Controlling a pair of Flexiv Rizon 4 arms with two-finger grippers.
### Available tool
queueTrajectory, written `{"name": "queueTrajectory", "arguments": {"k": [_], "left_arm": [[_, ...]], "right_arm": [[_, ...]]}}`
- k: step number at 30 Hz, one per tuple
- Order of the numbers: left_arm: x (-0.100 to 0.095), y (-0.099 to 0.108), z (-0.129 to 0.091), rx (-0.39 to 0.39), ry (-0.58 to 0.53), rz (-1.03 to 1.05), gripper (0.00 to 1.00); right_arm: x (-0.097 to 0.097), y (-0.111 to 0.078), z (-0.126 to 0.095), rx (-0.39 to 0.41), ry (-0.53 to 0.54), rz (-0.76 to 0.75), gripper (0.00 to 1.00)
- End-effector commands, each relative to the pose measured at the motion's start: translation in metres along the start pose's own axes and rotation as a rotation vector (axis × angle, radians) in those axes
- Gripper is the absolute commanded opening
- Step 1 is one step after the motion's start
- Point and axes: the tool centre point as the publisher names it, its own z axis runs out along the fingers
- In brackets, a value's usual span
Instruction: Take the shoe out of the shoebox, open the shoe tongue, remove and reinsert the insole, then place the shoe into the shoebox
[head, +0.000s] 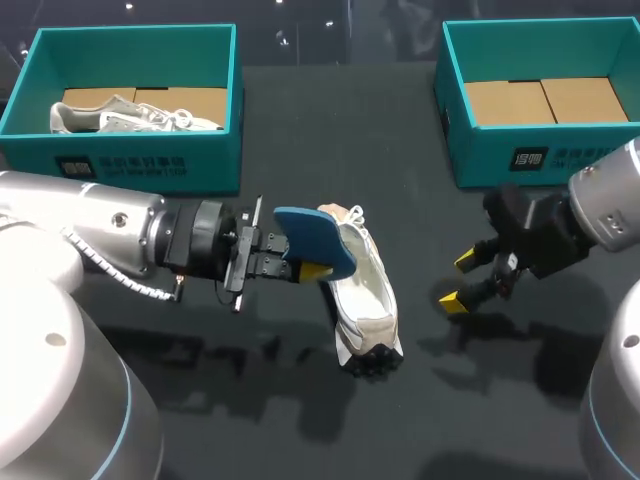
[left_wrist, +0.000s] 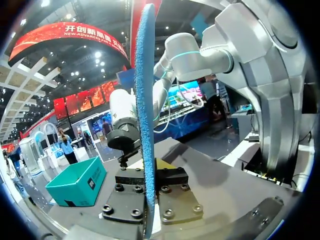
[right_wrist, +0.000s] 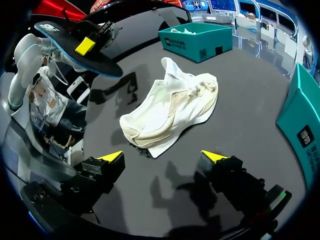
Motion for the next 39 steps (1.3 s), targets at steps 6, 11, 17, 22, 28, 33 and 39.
{"name": "queueTrajectory", "arguments": {"k": [6, 11, 17, 22, 28, 33, 39], "left_arm": [[0.008, 0.013, 0.02, 0.003, -0.087, -0.1, 0.0], [0.009, 0.019, 0.027, 0.023, -0.086, -0.129, 0.0], [0.009, 0.019, 0.027, 0.023, -0.086, -0.129, 0.0], [0.011, 0.024, 0.035, 0.01, -0.094, -0.094, 0.0], [0.012, 0.025, 0.038, 0.006, -0.119, -0.039, 0.0], [0.013, 0.027, 0.038, 0.01, -0.122, -0.039, 0.0], [0.014, 0.029, 0.039, 0.0, -0.128, -0.025, 0.0]], "right_arm": [[-0.002, -0.007, 0.013, 0.046, -0.042, -0.154, 1.0], [-0.008, -0.01, 0.031, 0.09, -0.029, -0.228, 1.0], [-0.008, -0.011, 0.031, 0.1, -0.033, -0.263, 1.0], [-0.008, -0.006, 0.036, 0.115, -0.022, -0.307, 1.0], [-0.011, 0.003, 0.046, 0.13, 0.009, -0.347, 1.0], [-0.01, 0.007, 0.05, 0.14, 0.02, -0.385, 1.0], [-0.012, 0.009, 0.059, 0.156, 0.029, -0.4, 1.0]]}}
